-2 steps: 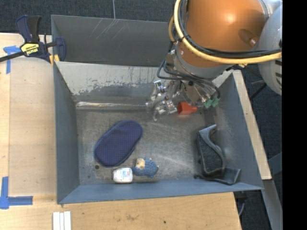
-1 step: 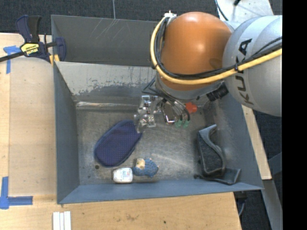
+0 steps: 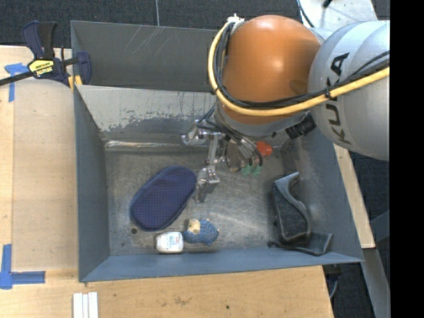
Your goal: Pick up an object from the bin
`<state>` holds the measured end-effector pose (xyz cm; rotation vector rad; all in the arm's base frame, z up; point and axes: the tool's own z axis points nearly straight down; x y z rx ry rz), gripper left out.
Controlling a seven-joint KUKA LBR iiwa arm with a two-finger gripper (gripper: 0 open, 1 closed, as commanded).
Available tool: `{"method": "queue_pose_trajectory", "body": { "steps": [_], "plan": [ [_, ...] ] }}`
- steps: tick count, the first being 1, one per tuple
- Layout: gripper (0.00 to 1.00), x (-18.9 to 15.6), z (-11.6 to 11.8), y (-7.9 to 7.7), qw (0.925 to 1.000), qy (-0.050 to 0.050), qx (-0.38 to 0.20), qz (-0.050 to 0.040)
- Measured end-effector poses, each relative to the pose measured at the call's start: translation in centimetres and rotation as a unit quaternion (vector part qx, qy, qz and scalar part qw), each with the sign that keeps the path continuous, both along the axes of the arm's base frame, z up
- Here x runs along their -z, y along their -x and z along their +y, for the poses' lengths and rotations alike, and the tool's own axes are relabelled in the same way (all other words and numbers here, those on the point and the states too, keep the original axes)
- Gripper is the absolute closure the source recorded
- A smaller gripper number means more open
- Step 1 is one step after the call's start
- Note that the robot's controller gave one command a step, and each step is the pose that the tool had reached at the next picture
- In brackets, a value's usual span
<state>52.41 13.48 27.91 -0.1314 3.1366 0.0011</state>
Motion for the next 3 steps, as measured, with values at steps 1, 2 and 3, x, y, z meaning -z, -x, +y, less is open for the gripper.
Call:
{"method": "queue_pose_trajectory", "body": {
  "steps": [1,2,3],
  "plan": [
    [0.00,11.9,2.7,-3.5,1.0000,0.000,0.001,0.0033],
    [0.00,20.5,-0.5,-2.4,1.0000,-0.004,-0.006,-0.0060],
    [1.00,20.1,-0.4,-2.6,0.9999,-0.004,-0.007,-0.0078]
  ]
}}
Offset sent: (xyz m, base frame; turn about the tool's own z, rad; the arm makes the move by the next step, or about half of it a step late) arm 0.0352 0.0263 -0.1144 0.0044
